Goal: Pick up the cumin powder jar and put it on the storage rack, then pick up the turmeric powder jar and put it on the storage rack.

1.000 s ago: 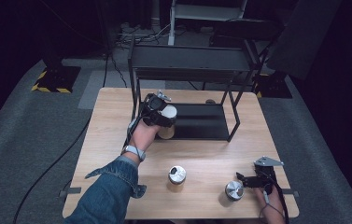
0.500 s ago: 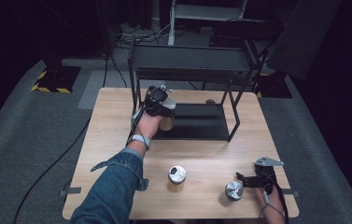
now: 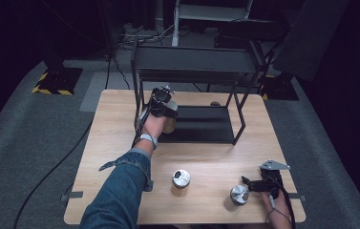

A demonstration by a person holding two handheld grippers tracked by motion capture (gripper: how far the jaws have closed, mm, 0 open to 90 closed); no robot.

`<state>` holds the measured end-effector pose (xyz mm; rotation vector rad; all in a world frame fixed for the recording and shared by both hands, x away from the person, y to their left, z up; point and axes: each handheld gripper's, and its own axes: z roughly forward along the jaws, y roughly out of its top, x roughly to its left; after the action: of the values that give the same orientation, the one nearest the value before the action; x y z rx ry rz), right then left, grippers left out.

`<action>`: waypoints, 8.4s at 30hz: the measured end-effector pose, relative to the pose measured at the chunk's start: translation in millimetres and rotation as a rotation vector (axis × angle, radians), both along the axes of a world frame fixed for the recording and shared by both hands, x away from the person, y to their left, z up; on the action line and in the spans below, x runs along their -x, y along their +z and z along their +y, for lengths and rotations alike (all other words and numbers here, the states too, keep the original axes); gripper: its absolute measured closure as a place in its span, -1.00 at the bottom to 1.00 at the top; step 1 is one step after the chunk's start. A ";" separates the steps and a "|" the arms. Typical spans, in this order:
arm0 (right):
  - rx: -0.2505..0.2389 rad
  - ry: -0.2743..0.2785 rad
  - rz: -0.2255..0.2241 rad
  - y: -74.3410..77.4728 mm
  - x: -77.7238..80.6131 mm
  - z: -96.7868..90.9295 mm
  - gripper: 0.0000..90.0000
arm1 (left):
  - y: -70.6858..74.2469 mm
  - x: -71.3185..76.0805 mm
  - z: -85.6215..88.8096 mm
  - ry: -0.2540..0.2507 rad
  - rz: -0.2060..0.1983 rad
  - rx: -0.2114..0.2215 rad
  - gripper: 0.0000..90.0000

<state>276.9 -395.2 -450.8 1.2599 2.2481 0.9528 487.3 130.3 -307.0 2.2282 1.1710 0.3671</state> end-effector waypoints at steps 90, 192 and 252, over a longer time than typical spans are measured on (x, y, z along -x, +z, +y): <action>-0.001 0.040 0.001 0.1 -0.2 -3.1 -0.97 | -91.4 238.3 138.2 0.068 -0.060 0.048 -0.63; -0.063 0.089 -0.065 71.1 13.9 -4.2 -0.91 | -143.8 257.8 145.8 0.143 -0.100 0.045 -0.92; -0.062 0.237 -0.096 137.4 23.1 93.4 -0.90 | -143.1 254.4 144.8 0.135 -0.091 0.040 -0.98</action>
<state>253.8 -301.8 -313.5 0.9633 2.3440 1.1502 232.9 275.1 -450.0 2.0813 1.2724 0.4895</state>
